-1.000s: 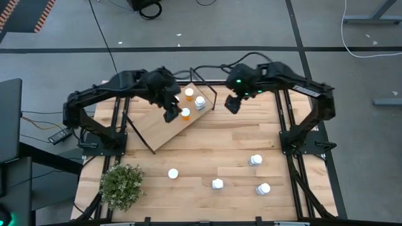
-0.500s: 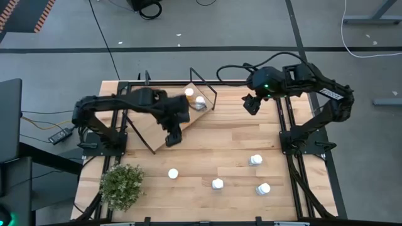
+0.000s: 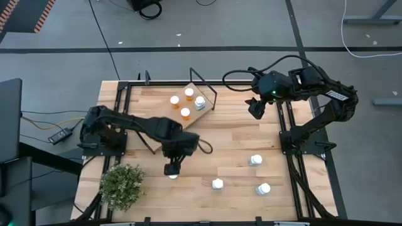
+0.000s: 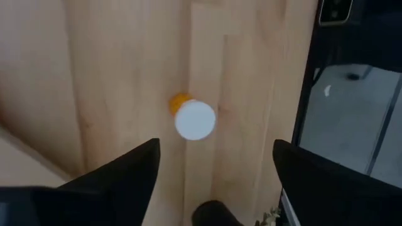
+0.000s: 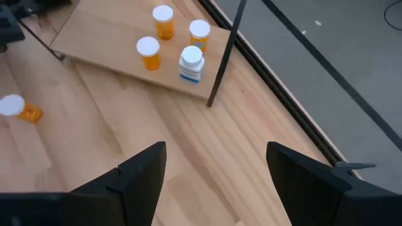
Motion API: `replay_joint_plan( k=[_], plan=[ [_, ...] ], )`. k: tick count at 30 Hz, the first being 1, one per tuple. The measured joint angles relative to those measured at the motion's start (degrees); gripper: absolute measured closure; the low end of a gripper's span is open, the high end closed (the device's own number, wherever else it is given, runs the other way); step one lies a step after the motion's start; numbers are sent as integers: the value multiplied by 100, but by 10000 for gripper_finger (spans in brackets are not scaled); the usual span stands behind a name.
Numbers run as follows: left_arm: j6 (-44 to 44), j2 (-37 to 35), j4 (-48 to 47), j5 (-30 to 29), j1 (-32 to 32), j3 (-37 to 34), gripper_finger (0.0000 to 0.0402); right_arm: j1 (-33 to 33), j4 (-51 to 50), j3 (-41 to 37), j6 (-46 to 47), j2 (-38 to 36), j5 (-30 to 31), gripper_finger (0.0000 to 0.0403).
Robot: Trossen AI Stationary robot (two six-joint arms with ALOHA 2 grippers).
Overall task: Pick and place medicine bottles onto shelf by color
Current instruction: Put the orange pill bottle on the shelf
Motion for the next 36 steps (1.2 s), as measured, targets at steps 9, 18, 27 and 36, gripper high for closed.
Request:
replay_joint_plan(
  k=[9,18,27,36],
  plan=[
    [-464,-6,437,-61,-549,-702,56,53,2,0,-155,1,775,120],
    [-704,-2,879,-757,-786,-1134,56,61,-95,0,-156,-17,872,120],
    [-838,-2,1509,-566,-892,-1630,56,59,-90,0,-232,-15,832,120],
    [-614,-4,1688,-1279,-932,-1698,56,59,-83,0,-236,-15,798,120]
  ],
)
